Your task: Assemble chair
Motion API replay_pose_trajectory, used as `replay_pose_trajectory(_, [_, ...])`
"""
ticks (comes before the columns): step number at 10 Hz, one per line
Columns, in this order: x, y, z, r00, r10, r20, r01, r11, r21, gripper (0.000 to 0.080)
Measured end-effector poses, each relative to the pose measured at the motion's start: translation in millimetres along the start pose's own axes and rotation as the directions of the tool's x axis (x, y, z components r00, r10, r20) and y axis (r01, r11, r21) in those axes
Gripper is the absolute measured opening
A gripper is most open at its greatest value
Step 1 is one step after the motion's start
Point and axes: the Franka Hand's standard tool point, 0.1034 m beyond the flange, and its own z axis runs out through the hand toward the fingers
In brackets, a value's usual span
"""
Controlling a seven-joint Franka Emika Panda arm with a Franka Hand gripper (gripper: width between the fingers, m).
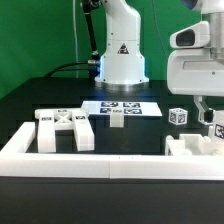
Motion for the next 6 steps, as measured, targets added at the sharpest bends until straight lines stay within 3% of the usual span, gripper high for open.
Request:
replay_pose_trajectory(4, [0.9,1.1,-0.1,0.947,-0.322,-0.003,0.322,0.947,-0.009,0.0649])
replay_pose_trajectory(6, [2.4,2.2,-0.6,0.879,-0.477,-0.003,0.477,0.878,-0.027,0.0649])
